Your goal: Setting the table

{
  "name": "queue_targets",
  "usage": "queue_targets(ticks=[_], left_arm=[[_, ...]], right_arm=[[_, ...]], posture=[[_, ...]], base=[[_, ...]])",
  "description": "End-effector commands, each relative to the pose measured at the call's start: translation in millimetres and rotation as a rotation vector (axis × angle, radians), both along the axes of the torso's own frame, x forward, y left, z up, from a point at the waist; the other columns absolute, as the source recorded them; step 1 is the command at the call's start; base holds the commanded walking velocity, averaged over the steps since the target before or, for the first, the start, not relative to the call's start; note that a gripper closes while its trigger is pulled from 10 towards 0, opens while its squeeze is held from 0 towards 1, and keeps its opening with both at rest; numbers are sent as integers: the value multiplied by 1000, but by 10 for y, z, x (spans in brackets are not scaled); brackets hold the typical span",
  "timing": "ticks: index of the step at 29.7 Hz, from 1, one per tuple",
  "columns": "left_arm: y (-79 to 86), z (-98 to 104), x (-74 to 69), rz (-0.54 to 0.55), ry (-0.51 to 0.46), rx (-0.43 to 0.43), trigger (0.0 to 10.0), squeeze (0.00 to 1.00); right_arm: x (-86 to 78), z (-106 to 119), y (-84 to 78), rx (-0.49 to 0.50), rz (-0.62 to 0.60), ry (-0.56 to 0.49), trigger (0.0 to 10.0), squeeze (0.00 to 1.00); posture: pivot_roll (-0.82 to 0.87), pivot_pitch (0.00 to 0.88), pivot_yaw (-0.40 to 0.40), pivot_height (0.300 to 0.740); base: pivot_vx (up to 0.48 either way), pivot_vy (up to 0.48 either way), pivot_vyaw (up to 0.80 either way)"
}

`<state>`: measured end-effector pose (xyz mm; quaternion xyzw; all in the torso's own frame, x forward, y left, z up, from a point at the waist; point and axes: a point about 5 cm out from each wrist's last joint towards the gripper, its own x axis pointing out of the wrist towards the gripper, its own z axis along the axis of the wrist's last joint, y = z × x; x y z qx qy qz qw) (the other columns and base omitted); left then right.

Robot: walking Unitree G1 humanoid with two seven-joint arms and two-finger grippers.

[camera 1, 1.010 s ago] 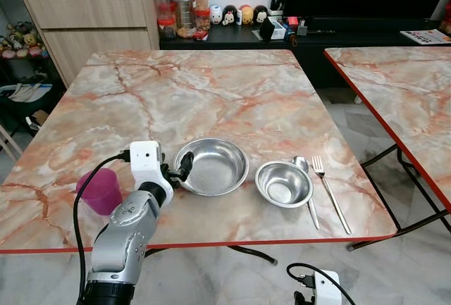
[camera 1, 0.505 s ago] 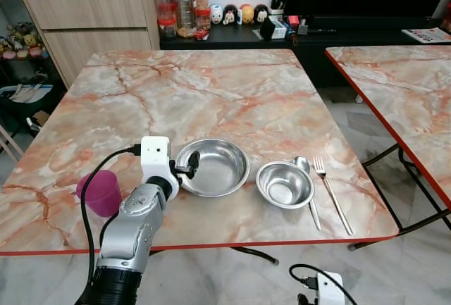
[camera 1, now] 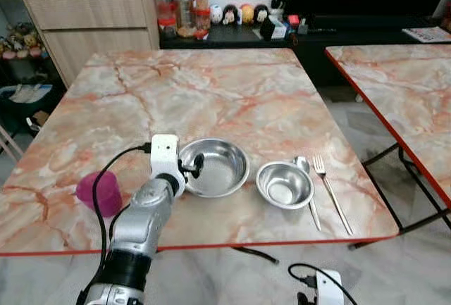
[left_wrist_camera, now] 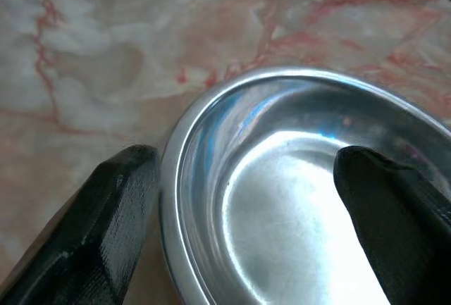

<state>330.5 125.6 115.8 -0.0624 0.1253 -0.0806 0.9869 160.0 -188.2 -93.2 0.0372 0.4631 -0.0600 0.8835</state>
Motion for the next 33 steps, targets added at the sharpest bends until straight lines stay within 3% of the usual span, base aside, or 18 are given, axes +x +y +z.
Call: queue_targets(ticks=[1, 18, 33], left_arm=[[26, 6, 34, 22, -7, 12, 10000, 0], [80, -71, 62, 104, -1, 0, 10000, 0], [91, -282, 22, 95, 110, 53, 10000, 0]], right_arm=[[38, 21, -31, -12, 8, -14, 10000, 0], [55, 32, -47, -15, 14, -23, 10000, 0], [50, 26, -15, -5, 12, -23, 10000, 0]], posture=[[35, 0, -37, 740], [34, 0, -49, 740], [29, 0, -41, 740]], base=[[0, 0, 0], [0, 0, 0], [0, 0, 0]])
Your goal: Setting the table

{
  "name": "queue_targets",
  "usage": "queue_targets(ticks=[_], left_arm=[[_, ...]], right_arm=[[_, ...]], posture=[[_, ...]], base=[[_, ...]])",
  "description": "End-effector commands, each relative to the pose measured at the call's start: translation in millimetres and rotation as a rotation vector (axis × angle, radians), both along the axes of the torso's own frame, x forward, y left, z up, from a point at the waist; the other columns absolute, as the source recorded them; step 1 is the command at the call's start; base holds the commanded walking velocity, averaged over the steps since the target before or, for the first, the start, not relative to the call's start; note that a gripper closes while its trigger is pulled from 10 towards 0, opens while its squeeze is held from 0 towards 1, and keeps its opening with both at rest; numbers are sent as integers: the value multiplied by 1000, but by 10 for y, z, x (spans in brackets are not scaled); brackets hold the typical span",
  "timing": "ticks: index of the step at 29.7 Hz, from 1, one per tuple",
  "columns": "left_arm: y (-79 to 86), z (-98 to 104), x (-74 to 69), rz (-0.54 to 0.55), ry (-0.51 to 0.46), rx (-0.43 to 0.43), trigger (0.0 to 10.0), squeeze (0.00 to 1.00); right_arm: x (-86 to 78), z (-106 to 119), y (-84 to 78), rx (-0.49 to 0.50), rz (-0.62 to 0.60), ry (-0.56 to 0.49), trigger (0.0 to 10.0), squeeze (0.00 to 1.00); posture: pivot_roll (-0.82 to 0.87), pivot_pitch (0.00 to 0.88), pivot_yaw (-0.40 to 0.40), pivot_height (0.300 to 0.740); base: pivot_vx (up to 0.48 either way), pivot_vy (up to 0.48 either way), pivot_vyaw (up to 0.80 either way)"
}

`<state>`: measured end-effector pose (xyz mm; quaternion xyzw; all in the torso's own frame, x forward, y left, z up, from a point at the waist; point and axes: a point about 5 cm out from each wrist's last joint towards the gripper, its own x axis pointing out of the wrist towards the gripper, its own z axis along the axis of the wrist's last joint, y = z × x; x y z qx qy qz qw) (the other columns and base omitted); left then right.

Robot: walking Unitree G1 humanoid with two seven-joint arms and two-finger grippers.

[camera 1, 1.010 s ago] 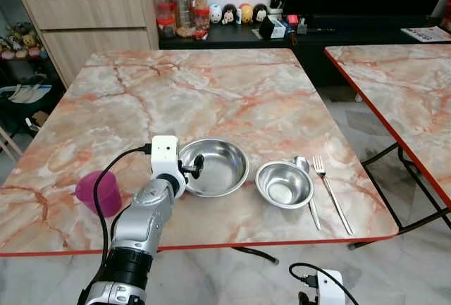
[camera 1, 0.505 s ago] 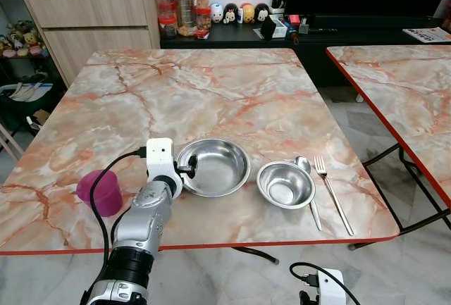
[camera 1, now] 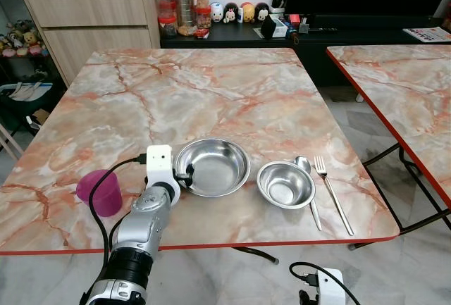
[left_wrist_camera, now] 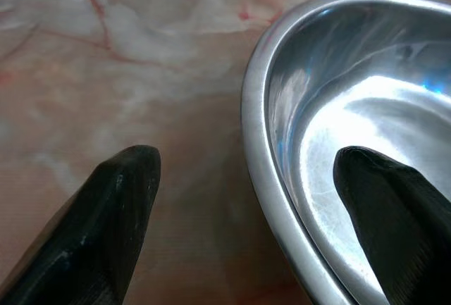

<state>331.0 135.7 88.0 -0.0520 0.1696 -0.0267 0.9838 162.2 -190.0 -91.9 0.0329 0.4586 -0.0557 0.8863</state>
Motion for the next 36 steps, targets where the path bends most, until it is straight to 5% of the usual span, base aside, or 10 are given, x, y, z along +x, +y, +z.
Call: queue_targets(ticks=[1, 6, 8, 26, 36], left_arm=[[-11, -8, 17, -5, 22, 11, 10000, 0], [-8, -16, 16, -9, 36, 12, 9529, 0], [5, -3, 20, -6, 38, 8, 0, 0], [189, 144, 84, 35, 9, -27, 0, 0], [101, 113, 44, -54, 57, -23, 0, 0]], right_arm=[[28, 13, 3, 0, -1, -13, 10000, 0], [20, 10, 1, 3, -9, -12, 10000, 0], [19, 10, 2, 3, -11, -12, 10000, 0], [78, 34, -2, 22, -58, -31, 10000, 0], [68, 28, 15, 28, -60, -29, 10000, 0]], posture=[[29, 0, -41, 740], [33, 0, -42, 740], [34, 0, -41, 740], [48, 0, -38, 740], [51, 0, -27, 740]], base=[[0, 0, 0], [0, 0, 0], [0, 0, 0], [0, 0, 0], [0, 0, 0]])
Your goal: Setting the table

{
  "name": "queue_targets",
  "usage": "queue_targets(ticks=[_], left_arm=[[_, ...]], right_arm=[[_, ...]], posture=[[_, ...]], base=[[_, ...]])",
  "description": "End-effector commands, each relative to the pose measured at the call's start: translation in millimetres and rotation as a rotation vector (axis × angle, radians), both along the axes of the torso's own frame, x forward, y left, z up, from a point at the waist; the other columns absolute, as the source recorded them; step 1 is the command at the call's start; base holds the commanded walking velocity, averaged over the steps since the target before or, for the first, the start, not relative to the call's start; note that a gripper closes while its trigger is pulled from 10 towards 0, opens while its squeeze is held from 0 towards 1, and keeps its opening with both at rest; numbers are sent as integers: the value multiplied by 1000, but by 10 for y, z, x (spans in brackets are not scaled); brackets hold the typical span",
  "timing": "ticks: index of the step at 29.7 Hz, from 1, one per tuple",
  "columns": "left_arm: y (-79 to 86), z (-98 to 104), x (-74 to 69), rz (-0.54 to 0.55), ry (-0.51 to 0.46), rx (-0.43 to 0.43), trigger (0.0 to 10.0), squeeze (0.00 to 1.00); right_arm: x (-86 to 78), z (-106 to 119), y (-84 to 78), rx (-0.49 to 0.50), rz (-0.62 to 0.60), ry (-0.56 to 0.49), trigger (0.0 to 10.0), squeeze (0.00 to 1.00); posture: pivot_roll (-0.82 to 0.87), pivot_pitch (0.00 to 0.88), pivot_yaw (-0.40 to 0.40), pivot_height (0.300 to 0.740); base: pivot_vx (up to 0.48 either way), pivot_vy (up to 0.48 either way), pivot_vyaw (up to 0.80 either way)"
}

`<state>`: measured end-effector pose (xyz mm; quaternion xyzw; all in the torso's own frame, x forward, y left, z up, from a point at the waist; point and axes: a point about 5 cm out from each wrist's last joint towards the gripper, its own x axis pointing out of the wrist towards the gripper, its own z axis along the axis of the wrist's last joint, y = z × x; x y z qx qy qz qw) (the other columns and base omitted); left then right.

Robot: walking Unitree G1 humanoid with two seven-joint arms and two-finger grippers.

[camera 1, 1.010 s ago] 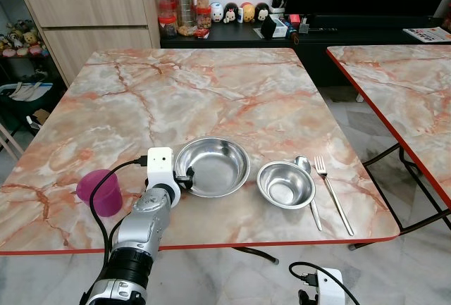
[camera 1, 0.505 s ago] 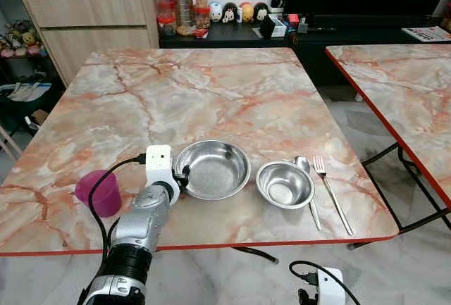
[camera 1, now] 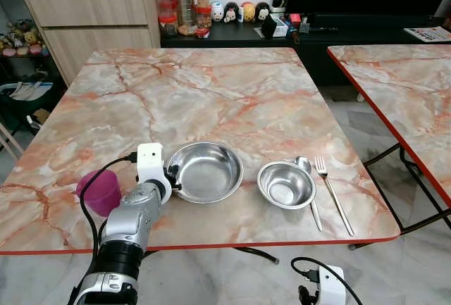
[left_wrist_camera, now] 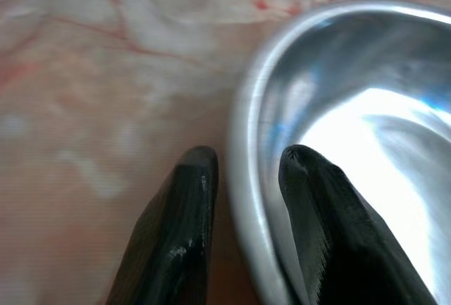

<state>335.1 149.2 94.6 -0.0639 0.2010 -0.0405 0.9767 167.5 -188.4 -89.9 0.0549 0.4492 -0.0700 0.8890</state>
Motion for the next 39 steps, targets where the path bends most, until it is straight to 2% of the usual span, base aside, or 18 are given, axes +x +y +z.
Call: queue_targets(ticks=[1, 10, 19, 33, 39], left_arm=[[-34, 48, 3, -28, -7, 3, 0, 0], [-53, 12, -36, -43, 11, -4, 0, 0], [-75, 74, -44, -31, -39, -55, 0, 0], [-141, 99, -31, 8, -64, -120, 0, 0], [-115, 99, -19, 53, -67, -140, 0, 0]], right_arm=[[15, 8, -1, 3, -14, -8, 10000, 0], [9, 3, 10, 3, -7, -4, 10000, 0], [48, 19, 20, 3, 2, -13, 10000, 0], [74, 36, -9, 7, -22, -29, 10000, 0], [97, 50, -25, 13, -34, -43, 10000, 0]], posture=[[51, 0, -27, 740], [53, 0, -27, 740], [61, 0, -32, 740], [54, 0, -40, 740], [55, 0, -45, 740]], base=[[0, 0, 0], [0, 0, 0], [0, 0, 0], [0, 0, 0], [0, 0, 0]])
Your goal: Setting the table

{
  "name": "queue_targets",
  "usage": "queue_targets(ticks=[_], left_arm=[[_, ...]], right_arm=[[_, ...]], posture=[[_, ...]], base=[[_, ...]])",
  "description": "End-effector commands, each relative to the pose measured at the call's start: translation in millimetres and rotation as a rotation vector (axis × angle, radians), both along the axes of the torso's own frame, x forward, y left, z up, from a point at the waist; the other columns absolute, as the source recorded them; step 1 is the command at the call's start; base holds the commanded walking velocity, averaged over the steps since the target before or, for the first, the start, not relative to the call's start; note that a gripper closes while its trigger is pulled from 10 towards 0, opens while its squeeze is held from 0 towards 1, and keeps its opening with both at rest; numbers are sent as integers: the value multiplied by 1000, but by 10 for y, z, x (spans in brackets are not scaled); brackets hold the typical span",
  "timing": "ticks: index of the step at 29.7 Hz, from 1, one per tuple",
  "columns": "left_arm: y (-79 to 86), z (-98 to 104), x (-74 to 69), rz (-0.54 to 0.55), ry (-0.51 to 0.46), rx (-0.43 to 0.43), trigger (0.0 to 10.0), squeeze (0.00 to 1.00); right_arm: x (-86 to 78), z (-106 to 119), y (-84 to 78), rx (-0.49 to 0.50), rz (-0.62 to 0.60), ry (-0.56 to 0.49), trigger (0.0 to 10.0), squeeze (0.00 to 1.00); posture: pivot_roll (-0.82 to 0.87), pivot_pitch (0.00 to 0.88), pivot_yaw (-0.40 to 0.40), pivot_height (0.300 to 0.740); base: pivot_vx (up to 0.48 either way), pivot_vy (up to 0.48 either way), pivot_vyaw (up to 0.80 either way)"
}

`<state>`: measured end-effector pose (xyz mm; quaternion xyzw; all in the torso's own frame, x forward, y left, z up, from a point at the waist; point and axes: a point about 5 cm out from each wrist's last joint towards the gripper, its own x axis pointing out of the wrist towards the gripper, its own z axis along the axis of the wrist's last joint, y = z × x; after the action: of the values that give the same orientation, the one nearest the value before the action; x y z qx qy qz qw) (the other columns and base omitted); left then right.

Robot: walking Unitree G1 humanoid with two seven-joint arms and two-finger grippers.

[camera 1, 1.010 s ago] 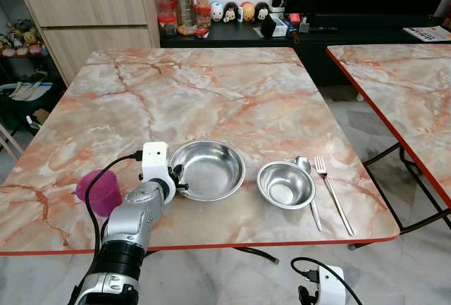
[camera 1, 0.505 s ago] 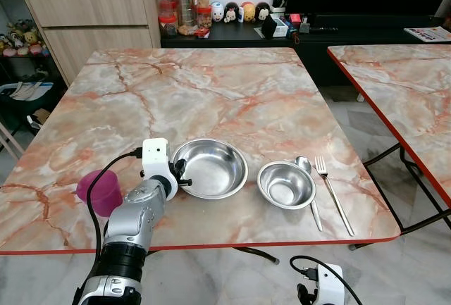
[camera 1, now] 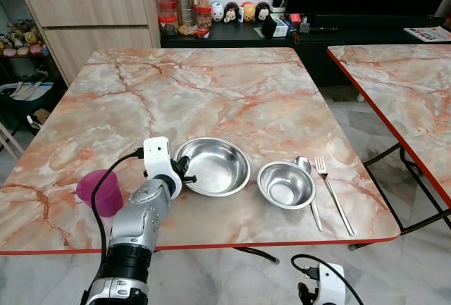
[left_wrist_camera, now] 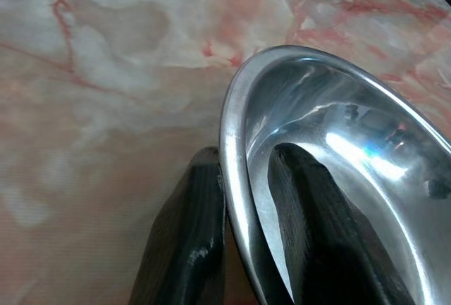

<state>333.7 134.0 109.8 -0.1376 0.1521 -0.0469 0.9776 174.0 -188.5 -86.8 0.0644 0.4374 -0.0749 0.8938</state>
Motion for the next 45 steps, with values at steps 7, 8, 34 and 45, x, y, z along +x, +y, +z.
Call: queue_targets(ticks=[7, 8, 34, 45], left_arm=[[123, 30, 58, 122, -30, -12, 10000, 0], [131, 51, 62, 134, -44, -27, 10000, 0], [-80, 590, 70, 226, -477, -326, 10000, 0], [118, 689, 21, 284, -572, -257, 10000, 0]], right_arm=[[63, 35, -26, 5, -19, -27, 10000, 0], [65, 36, -28, 5, -19, -28, 10000, 0], [75, 51, -61, 6, -23, -48, 10000, 0], [12, 27, -118, -6, -33, -24, 10000, 0]], posture=[[53, 0, -49, 740], [53, 0, -52, 740], [40, 0, -65, 740], [36, 0, -64, 740]], base=[[0, 0, 0], [0, 0, 0], [0, 0, 0], [0, -285, 0]])
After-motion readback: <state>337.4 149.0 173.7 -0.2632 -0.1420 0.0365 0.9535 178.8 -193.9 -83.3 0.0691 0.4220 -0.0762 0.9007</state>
